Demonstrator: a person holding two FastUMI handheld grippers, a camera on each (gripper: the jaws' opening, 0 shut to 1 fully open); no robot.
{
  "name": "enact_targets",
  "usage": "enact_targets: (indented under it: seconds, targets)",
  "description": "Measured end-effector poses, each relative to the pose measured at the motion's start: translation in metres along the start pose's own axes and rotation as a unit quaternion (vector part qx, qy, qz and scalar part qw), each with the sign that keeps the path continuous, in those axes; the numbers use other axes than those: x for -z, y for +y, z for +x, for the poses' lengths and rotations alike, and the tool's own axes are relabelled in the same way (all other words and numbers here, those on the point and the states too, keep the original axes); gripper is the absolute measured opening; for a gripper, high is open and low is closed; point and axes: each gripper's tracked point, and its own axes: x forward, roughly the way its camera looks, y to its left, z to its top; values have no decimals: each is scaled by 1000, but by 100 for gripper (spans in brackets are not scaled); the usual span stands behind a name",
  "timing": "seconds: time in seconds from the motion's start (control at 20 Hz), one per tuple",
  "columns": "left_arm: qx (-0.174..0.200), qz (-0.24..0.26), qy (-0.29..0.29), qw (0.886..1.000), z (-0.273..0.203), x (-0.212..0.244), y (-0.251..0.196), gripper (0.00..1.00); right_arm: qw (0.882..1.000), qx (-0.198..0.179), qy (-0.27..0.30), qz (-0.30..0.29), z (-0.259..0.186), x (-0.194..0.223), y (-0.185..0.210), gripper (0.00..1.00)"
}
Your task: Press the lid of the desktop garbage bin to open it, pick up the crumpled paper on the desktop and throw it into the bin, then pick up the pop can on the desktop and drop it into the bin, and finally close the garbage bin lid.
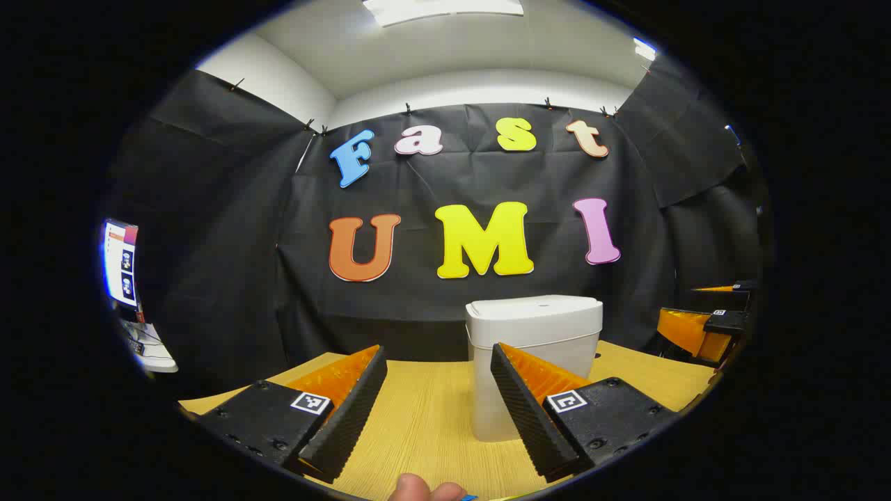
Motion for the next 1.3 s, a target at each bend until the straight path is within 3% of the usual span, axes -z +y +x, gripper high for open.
enact_targets:
  seconds: [1.3]
  targets:
    - [13, 2, 18, 1000, -3, 6, -2, 97, 999, 1, 37, 32, 5, 33, -12, 96]
